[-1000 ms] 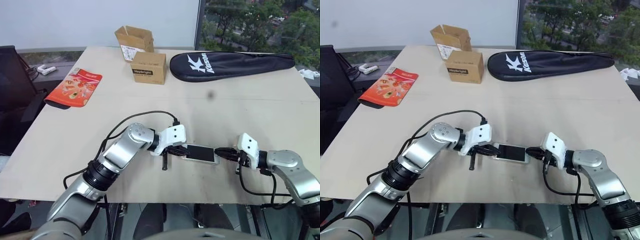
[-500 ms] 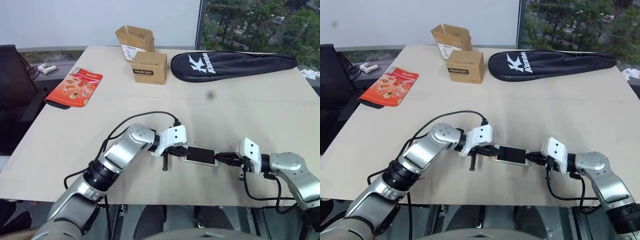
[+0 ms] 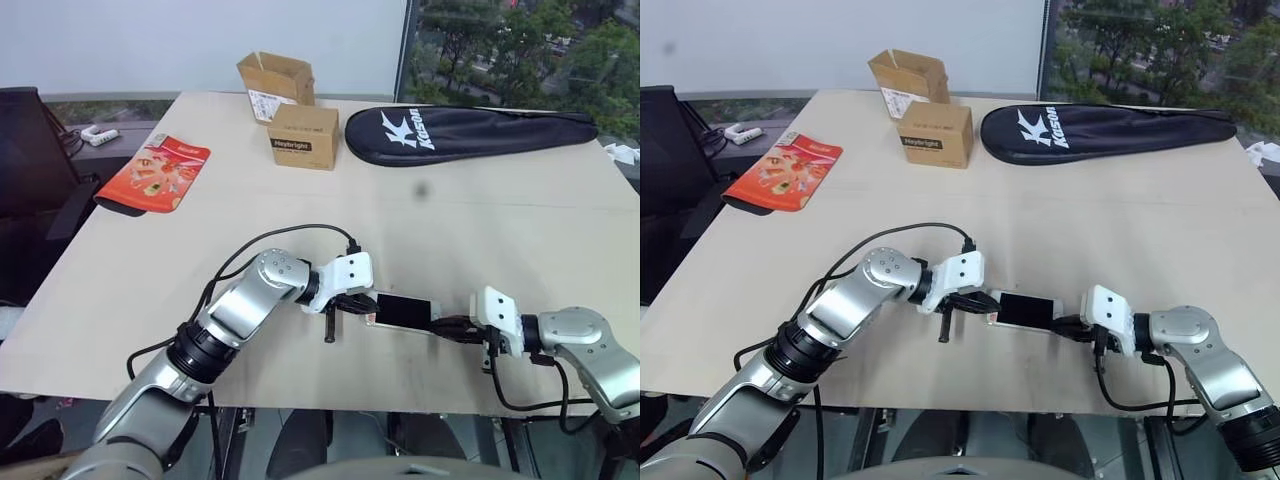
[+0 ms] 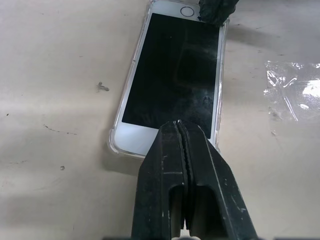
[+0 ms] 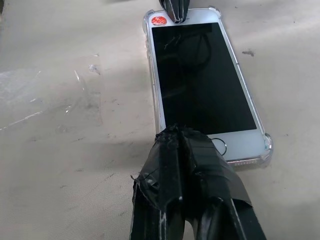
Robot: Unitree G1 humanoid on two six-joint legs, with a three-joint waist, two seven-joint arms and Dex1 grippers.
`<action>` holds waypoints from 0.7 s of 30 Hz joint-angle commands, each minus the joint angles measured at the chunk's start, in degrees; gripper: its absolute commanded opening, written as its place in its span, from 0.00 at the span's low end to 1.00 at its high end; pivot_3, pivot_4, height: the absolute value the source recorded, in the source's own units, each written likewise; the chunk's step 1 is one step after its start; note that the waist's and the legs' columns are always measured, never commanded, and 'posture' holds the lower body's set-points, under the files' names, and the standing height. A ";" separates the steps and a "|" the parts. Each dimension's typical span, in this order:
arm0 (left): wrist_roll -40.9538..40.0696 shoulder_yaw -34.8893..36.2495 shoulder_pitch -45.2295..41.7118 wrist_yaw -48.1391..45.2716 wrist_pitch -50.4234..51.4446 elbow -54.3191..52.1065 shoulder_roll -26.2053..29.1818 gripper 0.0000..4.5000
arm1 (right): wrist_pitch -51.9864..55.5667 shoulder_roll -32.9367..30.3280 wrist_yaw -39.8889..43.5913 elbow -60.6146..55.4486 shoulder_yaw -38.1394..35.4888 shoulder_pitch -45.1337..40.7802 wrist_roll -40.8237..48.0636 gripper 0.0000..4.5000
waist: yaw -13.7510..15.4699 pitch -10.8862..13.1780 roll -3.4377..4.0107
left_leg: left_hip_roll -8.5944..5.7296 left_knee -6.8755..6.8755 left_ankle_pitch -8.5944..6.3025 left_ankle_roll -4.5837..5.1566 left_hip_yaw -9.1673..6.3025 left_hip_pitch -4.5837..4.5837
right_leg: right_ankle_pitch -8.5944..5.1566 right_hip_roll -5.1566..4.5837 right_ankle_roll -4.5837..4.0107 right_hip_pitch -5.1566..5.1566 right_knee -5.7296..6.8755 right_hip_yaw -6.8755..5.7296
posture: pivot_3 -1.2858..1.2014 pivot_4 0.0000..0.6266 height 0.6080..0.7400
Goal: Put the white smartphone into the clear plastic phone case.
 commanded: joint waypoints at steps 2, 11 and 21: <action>-1.66 2.65 0.53 0.21 -1.24 -1.23 -0.59 0.00 | 3.93 1.20 0.23 4.11 4.22 5.20 -1.16 0.01 | 0.10 -0.01 -0.01 | 0.00 0.00 0.00 0.00 -0.01 0.00 | 0.00 -0.02 0.00 0.00 -0.01 0.01 | 0.52 0.24 1.00; -15.80 20.59 8.84 0.94 -0.30 -9.38 0.14 0.00 | 3.81 5.91 -3.83 -3.57 -8.65 7.21 10.96 0.31 | -0.11 0.81 0.98 | 0.06 -0.20 0.00 0.00 0.01 -0.31 | 0.13 -0.02 -0.22 -0.45 0.03 0.07 | 0.52 0.24 1.00; -22.27 39.94 25.36 -3.08 -4.13 -9.17 12.25 0.87 | -0.19 0.59 3.20 7.32 -20.88 3.20 15.68 1.00 | -1.02 1.69 1.34 | -0.01 -0.18 0.00 0.00 0.27 -0.31 | 0.01 -0.12 -0.01 -0.53 0.03 0.29 | 0.52 0.24 1.00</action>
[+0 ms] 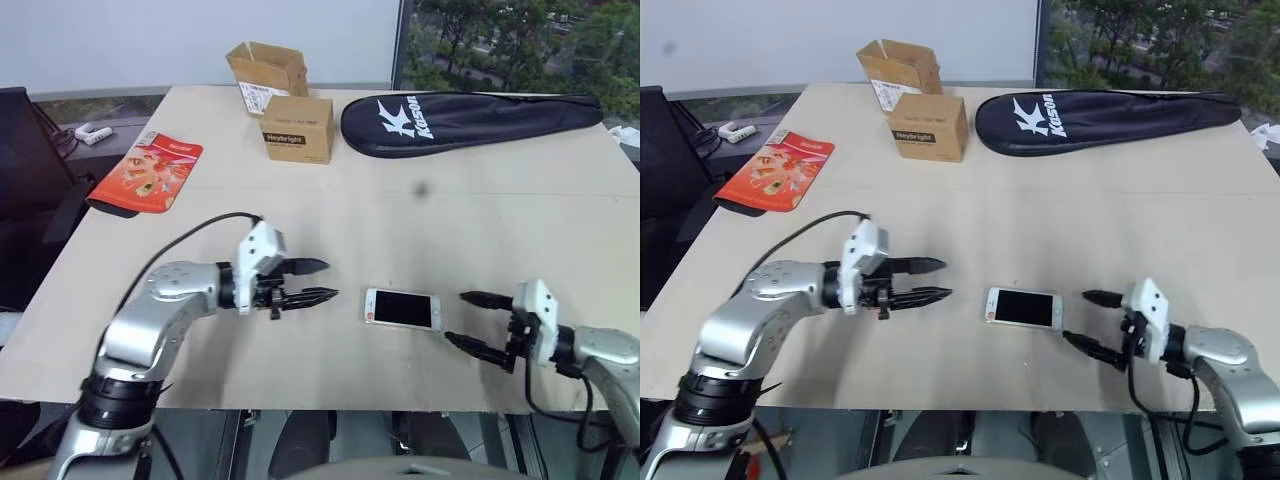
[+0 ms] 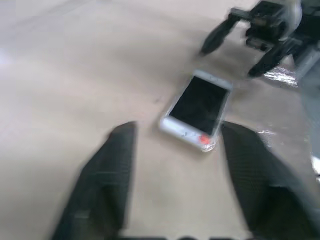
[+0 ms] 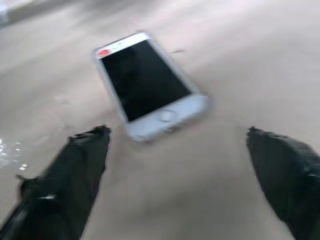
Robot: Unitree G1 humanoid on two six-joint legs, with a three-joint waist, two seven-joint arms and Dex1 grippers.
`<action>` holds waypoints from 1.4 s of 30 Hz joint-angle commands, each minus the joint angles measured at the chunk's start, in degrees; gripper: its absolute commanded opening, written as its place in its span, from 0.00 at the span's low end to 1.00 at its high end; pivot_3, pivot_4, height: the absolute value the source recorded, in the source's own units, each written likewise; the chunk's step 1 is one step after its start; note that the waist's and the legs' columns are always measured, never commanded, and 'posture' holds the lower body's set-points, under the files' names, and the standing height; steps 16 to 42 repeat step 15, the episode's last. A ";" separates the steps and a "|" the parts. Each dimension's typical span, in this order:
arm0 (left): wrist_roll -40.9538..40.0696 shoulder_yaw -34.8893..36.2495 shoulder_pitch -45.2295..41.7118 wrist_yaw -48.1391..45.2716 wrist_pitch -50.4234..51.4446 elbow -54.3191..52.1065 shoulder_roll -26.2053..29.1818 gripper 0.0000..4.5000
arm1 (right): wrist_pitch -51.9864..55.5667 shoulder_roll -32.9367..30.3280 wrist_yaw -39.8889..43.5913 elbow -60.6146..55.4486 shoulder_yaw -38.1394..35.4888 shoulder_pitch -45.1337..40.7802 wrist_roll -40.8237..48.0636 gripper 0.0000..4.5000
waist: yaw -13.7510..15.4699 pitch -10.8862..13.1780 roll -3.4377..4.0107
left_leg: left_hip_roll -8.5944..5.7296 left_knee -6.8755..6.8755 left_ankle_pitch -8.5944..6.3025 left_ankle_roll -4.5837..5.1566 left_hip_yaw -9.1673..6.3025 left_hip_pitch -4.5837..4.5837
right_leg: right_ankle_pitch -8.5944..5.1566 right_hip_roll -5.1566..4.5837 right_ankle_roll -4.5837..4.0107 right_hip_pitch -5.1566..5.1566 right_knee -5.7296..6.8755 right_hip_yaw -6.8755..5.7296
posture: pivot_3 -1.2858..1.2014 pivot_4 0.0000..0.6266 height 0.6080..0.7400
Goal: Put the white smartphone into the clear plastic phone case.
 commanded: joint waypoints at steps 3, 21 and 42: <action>1.69 9.03 5.65 -3.88 -10.12 5.91 5.91 0.99 | -5.91 -5.28 10.13 12.96 -5.73 -6.60 1.24 1.00 | -0.09 0.23 0.06 | -0.01 -0.01 0.00 0.00 0.10 -0.09 | 0.06 0.00 -0.10 -0.19 0.03 0.07 | 0.52 0.24 1.00; 5.53 10.47 3.11 -7.75 -22.71 19.04 10.83 0.99 | -12.11 -11.33 20.89 32.93 -6.34 -18.01 -1.41 1.00 | 0.01 0.37 0.12 | -0.03 -0.01 0.01 -0.01 0.36 -0.78 | 0.28 0.02 -0.04 -0.84 0.11 -0.04 | 0.52 0.24 1.00; 5.53 10.47 3.11 -7.75 -22.71 19.04 10.83 0.99 | -12.11 -11.33 20.89 32.93 -6.34 -18.01 -1.41 1.00 | 0.01 0.37 0.12 | -0.03 -0.01 0.01 -0.01 0.36 -0.78 | 0.28 0.02 -0.04 -0.84 0.11 -0.04 | 0.52 0.24 1.00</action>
